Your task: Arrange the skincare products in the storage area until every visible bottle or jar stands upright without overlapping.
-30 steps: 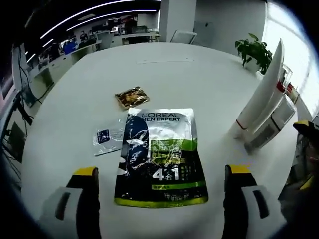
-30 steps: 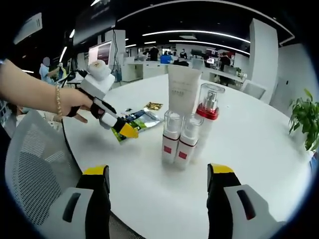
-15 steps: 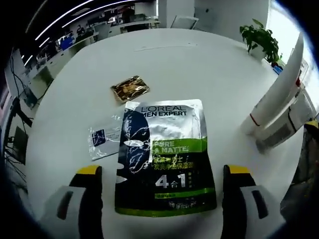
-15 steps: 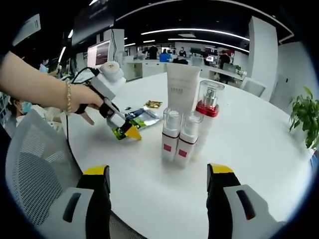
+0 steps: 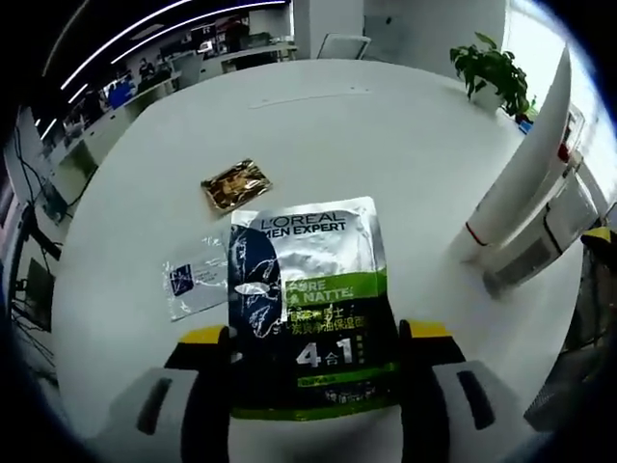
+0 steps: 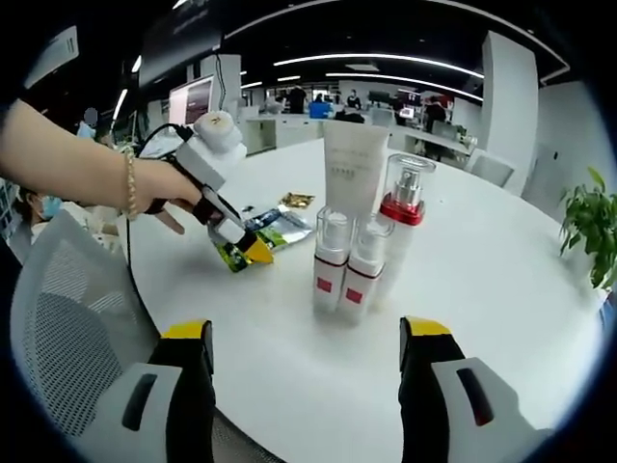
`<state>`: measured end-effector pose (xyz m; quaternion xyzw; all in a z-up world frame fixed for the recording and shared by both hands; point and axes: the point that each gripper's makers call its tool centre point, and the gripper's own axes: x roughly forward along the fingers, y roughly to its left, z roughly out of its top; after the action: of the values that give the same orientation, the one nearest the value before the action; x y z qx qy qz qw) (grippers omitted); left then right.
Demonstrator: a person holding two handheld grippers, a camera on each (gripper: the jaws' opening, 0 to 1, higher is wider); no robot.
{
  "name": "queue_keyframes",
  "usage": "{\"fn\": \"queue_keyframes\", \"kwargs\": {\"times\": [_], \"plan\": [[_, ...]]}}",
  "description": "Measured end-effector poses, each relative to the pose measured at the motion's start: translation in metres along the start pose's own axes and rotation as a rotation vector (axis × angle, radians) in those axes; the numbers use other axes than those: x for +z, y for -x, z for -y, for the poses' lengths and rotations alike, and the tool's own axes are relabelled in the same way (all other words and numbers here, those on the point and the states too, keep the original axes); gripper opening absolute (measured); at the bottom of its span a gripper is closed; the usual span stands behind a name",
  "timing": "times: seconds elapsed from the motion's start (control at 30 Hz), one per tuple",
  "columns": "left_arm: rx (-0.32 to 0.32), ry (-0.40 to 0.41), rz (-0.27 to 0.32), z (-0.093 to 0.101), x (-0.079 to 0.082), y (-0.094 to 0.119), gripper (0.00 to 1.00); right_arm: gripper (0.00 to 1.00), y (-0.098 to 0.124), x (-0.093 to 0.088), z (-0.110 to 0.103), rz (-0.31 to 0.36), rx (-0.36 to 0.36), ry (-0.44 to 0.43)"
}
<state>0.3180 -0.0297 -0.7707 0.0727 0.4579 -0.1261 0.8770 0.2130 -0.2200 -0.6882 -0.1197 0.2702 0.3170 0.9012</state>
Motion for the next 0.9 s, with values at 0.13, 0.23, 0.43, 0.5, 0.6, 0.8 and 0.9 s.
{"fn": "queue_keyframes", "kwargs": {"times": [0.13, 0.23, 0.43, 0.5, 0.6, 0.8, 0.9], "plan": [[0.010, 0.010, 0.012, -0.001, 0.001, 0.001, 0.54, 0.78, 0.000, 0.000, -0.001, -0.002, 0.001, 0.008], [0.010, 0.012, 0.016, -0.001, 0.002, -0.002, 0.53, 0.78, 0.000, 0.000, -0.002, -0.001, 0.005, 0.013], [0.016, 0.001, 0.047, 0.002, 0.003, 0.001, 0.50, 0.77, 0.000, 0.001, -0.002, -0.001, 0.004, 0.021], [0.019, -0.003, 0.059, 0.003, 0.004, 0.001, 0.48, 0.77, 0.000, 0.001, -0.002, 0.000, 0.004, 0.022], [0.020, -0.010, 0.069, 0.007, 0.002, 0.003, 0.44, 0.77, 0.000, 0.001, -0.002, 0.001, 0.002, 0.025], [0.014, 0.021, 0.097, 0.005, 0.001, 0.004, 0.18, 0.77, 0.001, 0.002, -0.001, 0.006, -0.003, 0.034], [0.007, 0.056, 0.088, 0.003, -0.006, 0.011, 0.16, 0.77, 0.000, 0.003, -0.003, 0.006, 0.003, 0.043]]}}
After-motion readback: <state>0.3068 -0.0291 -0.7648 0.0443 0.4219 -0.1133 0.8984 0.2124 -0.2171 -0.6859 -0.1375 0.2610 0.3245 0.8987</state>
